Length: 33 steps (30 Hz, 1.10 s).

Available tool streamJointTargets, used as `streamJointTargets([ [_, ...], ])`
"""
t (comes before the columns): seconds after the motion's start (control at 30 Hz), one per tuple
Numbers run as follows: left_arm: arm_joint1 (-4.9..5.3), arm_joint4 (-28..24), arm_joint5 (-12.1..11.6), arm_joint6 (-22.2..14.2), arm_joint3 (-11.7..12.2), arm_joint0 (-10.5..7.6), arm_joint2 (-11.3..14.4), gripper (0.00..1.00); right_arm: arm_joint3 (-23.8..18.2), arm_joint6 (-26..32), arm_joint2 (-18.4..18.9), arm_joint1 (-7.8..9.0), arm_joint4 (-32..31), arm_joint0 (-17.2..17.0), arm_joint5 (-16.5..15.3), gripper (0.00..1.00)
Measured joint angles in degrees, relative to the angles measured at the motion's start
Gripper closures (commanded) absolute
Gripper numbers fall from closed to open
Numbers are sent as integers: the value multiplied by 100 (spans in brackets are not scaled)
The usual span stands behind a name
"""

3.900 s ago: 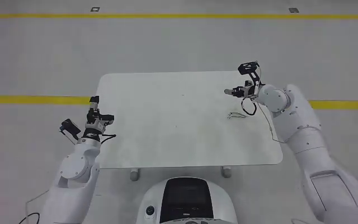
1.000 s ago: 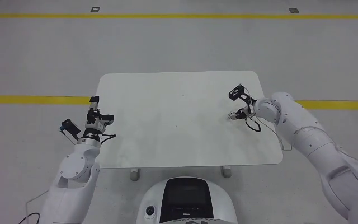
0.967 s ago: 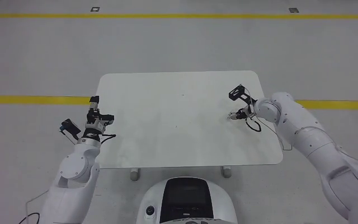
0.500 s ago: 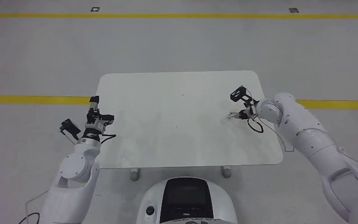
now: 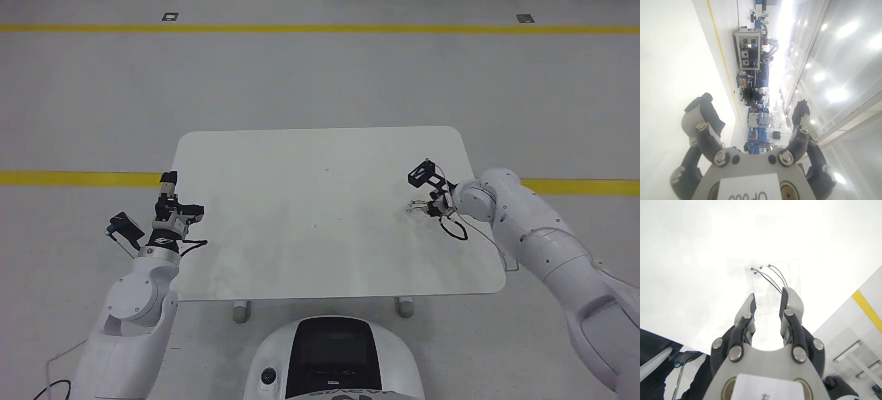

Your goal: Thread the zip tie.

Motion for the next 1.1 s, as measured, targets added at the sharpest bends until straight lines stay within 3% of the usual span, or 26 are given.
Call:
streamJointTargets([
  [1.1,0,0,0,0,0,0,0,0,1896,-1070,-756,-871,93,427,0,73],
])
